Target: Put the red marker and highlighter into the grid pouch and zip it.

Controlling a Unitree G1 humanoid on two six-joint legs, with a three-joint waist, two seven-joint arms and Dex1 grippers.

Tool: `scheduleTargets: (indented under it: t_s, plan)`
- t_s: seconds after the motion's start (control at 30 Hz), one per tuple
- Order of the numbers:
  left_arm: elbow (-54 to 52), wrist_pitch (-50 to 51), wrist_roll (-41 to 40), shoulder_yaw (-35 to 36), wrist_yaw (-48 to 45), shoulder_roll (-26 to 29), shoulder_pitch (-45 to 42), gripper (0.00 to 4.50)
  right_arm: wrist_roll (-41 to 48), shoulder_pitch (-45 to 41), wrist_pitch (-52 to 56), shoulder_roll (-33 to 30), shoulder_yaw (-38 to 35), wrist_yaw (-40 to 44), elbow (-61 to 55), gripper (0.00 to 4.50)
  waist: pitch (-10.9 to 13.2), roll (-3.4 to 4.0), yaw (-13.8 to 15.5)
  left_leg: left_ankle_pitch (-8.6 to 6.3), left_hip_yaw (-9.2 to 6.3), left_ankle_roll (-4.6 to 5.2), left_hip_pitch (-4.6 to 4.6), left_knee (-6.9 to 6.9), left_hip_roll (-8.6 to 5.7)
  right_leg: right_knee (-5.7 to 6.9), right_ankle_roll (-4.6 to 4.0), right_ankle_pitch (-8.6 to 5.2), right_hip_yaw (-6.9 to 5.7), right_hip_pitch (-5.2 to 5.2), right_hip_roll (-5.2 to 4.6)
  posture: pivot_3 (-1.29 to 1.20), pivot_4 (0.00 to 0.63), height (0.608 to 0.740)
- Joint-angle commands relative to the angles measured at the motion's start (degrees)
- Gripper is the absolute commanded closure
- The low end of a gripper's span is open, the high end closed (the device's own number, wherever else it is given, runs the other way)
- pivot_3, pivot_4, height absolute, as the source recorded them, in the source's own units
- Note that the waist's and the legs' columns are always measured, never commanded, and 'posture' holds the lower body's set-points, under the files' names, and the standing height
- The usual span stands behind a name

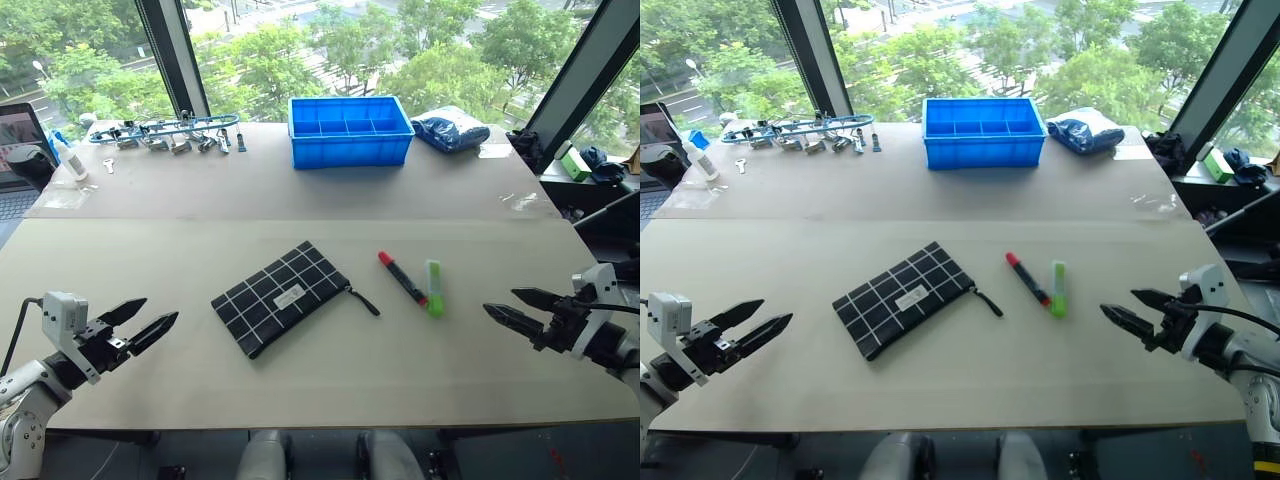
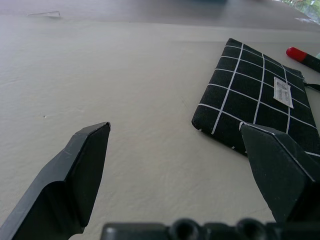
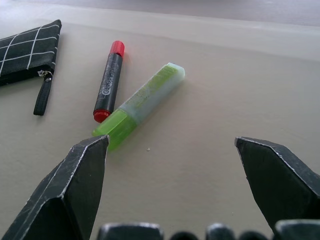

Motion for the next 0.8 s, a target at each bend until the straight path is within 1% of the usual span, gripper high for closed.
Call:
scheduleTargets:
  t_s: [0.03,0.13,0.2,0.3,0.4,0.5,0.57,0.6,0.67,0.7,0.73,0.77,0.8]
  plan:
    - [-0.2,0.4,0.7,-0.3,0.1,1.2,-0.7,0.00,0.2,-0.9,-0.9,0.0,-0.7,-0.4,-1.6,0.02,0.0,0.00,0.0,0.00,0.00,0.00,0.00,0.00,0.00,0.00,0.00,0.00,0.00,0.00,0.00,0.00,0.150,0.740]
    - [-0.1,1.6,0.8,-2.6,-0.4,2.1,-2.5,0.00,0.4,-1.4,-0.4,0.6,-0.2,-1.1,-2.6,0.02,0.0,0.00,0.0,0.00,0.00,0.00,0.01,0.00,0.00,0.01,0.00,0.00,0.00,0.00,0.01,0.00,0.150,0.740]
    - [-0.1,3.5,0.3,-4.6,-2.7,3.8,-3.6,0.00,1.5,-1.9,0.5,0.8,-0.6,-1.4,-3.6,0.02,0.0,0.00,0.1,0.00,0.00,0.00,0.00,0.01,-0.01,0.01,0.00,0.00,0.00,0.00,0.00,0.00,0.150,0.740]
    - [0.1,0.9,4.6,-9.7,-6.5,7.1,-4.8,0.00,3.0,-2.5,1.9,0.7,-0.7,-1.2,-5.4,0.02,0.0,0.00,0.0,0.00,0.01,0.00,-0.02,0.00,-0.01,0.01,0.00,0.00,0.00,-0.02,0.02,0.00,0.150,0.740]
    - [-1.5,-4.7,9.4,-15.3,-9.8,9.3,-7.7,0.00,4.2,-2.4,3.4,0.6,1.2,-1.0,-10.2,0.02,0.0,0.02,0.0,0.00,0.04,0.00,-0.01,-0.01,0.00,0.00,0.00,0.00,0.00,-0.03,0.03,0.00,0.150,0.740]
    - [-3.2,-2.6,6.6,-16.0,-10.2,8.9,-12.6,0.00,6.2,-2.6,5.2,1.7,3.2,-1.5,-16.3,0.02,0.0,0.00,0.1,0.00,0.03,0.00,-0.04,0.00,0.00,0.00,0.00,0.00,-0.01,-0.03,0.02,0.00,0.150,0.740]
    - [-3.5,-0.4,4.5,-15.6,-10.7,9.1,-15.1,0.00,8.5,-3.4,6.6,2.9,4.6,-2.3,-20.1,0.53,0.0,-0.01,0.1,0.00,-0.02,0.00,-0.11,0.01,0.02,0.01,0.00,0.00,-0.03,-0.08,0.02,0.00,0.150,0.740]
    - [-3.5,1.0,3.5,-15.3,-11.1,9.3,-15.8,0.00,9.5,-4.0,7.6,3.3,5.2,-3.1,-21.4,0.71,0.0,-0.01,0.1,0.00,-0.05,0.00,-0.14,0.01,0.03,0.01,0.00,0.00,-0.05,-0.09,0.04,0.00,0.150,0.740]
    - [-4.2,4.8,0.9,-14.8,-12.9,10.8,-16.2,0.00,9.8,-5.5,8.5,4.1,7.0,-4.2,-23.3,1.42,0.0,-0.01,-0.3,0.00,-0.06,0.00,-0.13,0.01,0.02,0.02,0.00,0.01,-0.02,-0.10,0.04,0.00,0.150,0.740]
    - [-5.3,6.6,-0.6,-14.5,-14.8,12.2,-15.4,0.00,10.3,-6.7,9.1,4.8,8.2,-4.8,-23.7,1.72,0.0,-0.01,-0.6,0.00,-0.04,0.00,-0.12,0.00,0.03,0.02,0.00,0.01,0.01,-0.10,0.04,0.00,0.150,0.740]
    - [-6.9,9.1,-2.6,-14.0,-18.6,14.9,-13.5,0.00,10.7,-8.5,9.5,6.0,10.3,-5.3,-24.2,2.03,0.0,-0.02,-0.7,0.00,-0.04,0.00,-0.14,0.00,0.03,0.00,0.00,0.01,0.00,-0.11,0.04,0.00,0.150,0.740]
    - [-7.7,10.9,-3.5,-13.7,-20.4,16.9,-12.4,0.00,10.8,-10.1,9.7,7.1,12.5,-5.5,-24.4,2.43,0.1,-0.12,-1.3,0.00,-0.04,0.00,-0.14,0.01,0.03,0.01,0.01,0.00,-0.01,-0.12,0.04,0.00,0.150,0.740]
    - [-7.5,9.9,-3.0,-13.7,-22.2,18.0,-11.8,0.00,9.6,-11.9,9.3,8.0,15.2,-5.2,-24.1,2.74,0.1,-0.16,-1.6,0.00,-0.01,0.00,-0.13,0.00,0.06,0.04,-0.01,0.00,0.01,-0.16,0.08,0.00,0.150,0.740]
